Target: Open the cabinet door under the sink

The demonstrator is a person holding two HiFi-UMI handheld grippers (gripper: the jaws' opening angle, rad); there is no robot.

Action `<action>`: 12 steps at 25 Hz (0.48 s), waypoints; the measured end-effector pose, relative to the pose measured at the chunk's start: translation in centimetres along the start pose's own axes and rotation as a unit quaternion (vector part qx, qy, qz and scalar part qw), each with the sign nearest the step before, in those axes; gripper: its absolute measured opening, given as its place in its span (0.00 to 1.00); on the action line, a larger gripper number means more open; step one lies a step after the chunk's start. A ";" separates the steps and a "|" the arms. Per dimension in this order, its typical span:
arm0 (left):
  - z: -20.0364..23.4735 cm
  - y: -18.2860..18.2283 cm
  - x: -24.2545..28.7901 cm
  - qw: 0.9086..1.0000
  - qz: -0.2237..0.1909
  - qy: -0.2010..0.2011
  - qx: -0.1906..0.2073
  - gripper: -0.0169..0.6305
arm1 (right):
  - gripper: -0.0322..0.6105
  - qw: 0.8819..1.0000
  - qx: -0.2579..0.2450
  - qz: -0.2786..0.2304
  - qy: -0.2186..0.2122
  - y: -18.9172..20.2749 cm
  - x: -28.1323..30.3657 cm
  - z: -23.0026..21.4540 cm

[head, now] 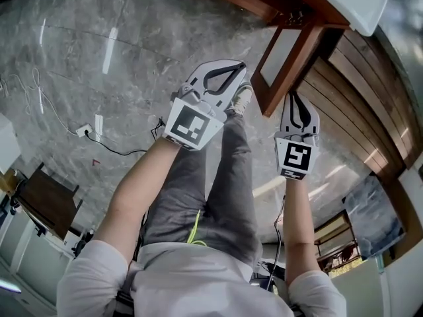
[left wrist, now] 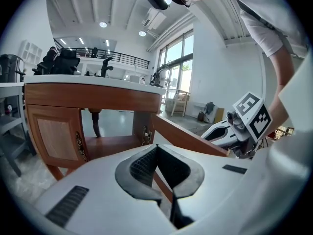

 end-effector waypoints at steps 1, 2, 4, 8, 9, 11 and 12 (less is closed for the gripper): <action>0.0 -0.3 -0.1 1.000 0.001 -0.002 -0.002 0.04 | 0.13 1.000 0.002 -0.001 0.003 -0.4 -0.2 -0.1; -0.1 -0.6 -0.2 1.000 0.002 -0.002 -0.004 0.05 | 0.13 1.000 0.003 -0.002 0.006 -0.7 -0.4 -0.3; -0.2 -1.4 -0.3 1.000 0.001 -0.002 -0.008 0.05 | 0.13 1.000 0.006 -0.004 0.010 -1.4 -0.9 -0.5; -0.5 -3.7 -0.8 1.000 -0.001 0.002 -0.006 0.05 | 0.12 1.000 0.023 -0.014 0.015 -3.1 -2.2 -0.7; -0.6 -4.3 -0.9 1.000 -0.003 0.001 -0.006 0.05 | 0.12 0.999 0.027 -0.017 0.017 -3.6 -2.7 -0.8; -0.9 -5.5 -1.3 1.000 -0.008 -0.001 -0.006 0.04 | 0.12 0.999 0.031 -0.024 0.021 -4.5 -3.5 -0.9; -0.9 -6.2 -1.4 1.000 -0.010 -0.003 -0.005 0.04 | 0.12 0.999 0.033 -0.029 0.022 -5.1 -3.9 -0.9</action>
Point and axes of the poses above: the fingertips, and each gripper's own axes: x forward along the fingers, z to its left, y out of its underside, the point moved 10 cm from there along -x, backward along the fingers, and after that the axes turned 10 degrees about x, right-handed, at the moved point
